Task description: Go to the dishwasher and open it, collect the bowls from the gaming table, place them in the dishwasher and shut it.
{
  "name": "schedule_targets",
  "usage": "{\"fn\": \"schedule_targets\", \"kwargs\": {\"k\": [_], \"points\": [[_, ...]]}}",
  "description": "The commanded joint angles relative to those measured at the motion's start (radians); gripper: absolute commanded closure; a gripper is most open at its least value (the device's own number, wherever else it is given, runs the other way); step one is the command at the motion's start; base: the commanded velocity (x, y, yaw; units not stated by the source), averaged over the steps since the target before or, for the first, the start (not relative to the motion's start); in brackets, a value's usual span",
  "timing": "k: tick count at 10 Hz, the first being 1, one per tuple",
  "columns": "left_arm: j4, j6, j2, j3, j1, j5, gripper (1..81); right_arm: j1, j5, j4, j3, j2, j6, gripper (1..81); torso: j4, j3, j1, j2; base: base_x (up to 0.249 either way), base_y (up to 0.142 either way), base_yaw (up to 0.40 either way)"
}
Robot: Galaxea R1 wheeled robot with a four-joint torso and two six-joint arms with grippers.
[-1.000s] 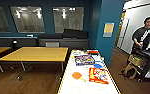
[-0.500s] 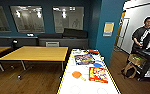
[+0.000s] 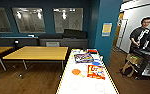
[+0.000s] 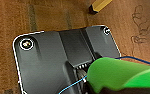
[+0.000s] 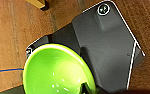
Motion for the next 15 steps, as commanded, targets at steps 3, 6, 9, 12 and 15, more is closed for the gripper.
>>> {"fn": "schedule_targets", "kwargs": {"k": [3,6,9,12,15], "points": [[0.002,0.004,-0.02,0.001,-0.035,0.023,81.1,0.042,-0.034,-0.014,-0.03,0.017,-0.024,81.1,0.0,0.0,0.0,0.0,-0.148,0.0,0.0],[0.004,0.004,-0.012,-0.006,-0.035,0.025,81.1,0.042,-0.037,-0.02,-0.047,0.017,-0.024,81.1,0.0,0.0,-0.001,0.0,-0.15,0.0,0.0],[0.011,0.004,0.013,-0.036,-0.033,0.025,81.1,0.042,-0.04,-0.023,-0.047,0.022,-0.026,81.1,0.0,0.0,-0.001,0.0,-0.15,0.0,0.0],[0.011,0.004,0.034,-0.071,-0.033,0.023,81.1,0.04,-0.04,-0.031,-0.047,0.031,-0.026,81.1,0.0,0.0,-0.001,0.0,-0.15,0.0,0.0],[0.01,0.005,0.034,-0.073,-0.033,0.023,81.1,0.042,-0.04,-0.031,-0.047,0.031,-0.024,81.1,0.0,0.0,-0.001,0.0,-0.15,0.0,0.0]]}}
